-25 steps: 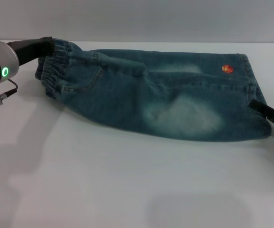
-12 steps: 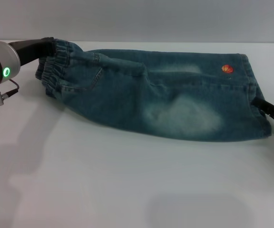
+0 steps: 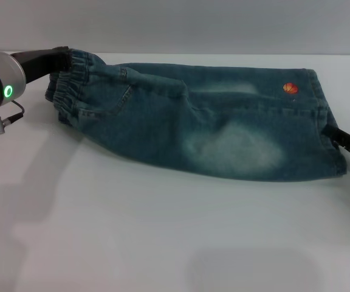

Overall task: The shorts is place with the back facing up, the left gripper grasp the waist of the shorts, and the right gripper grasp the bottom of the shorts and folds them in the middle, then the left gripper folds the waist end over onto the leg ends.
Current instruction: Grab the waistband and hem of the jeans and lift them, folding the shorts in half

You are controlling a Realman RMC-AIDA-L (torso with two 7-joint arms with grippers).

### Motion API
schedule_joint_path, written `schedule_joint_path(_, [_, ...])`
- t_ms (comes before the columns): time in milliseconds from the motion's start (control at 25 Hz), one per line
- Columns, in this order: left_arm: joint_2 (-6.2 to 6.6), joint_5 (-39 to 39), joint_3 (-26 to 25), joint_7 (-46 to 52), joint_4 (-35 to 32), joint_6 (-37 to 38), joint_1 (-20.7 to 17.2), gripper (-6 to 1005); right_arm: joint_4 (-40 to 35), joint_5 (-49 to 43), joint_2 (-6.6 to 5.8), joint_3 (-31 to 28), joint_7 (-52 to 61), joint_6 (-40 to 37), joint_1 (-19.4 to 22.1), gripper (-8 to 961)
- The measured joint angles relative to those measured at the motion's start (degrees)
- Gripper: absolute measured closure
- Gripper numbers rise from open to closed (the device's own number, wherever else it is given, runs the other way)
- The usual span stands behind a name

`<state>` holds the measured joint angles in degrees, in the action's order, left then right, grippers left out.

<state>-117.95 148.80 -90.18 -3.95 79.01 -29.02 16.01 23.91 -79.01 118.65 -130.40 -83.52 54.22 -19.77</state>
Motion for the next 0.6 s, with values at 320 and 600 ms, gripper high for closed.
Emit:
schedule_joint_path(320, [0.0,0.0,-0.09,0.0,-0.09,0.02,-0.01,944,-0.01,0.0,-0.07,0.22,-0.04,-0.4,0.07,468])
schedule_joint_path(600, [0.0,0.0,-0.11,0.0,-0.09,-0.01,-0.02,944,-0.01,0.0,-0.09,0.24,-0.07,-0.44,0.26,468])
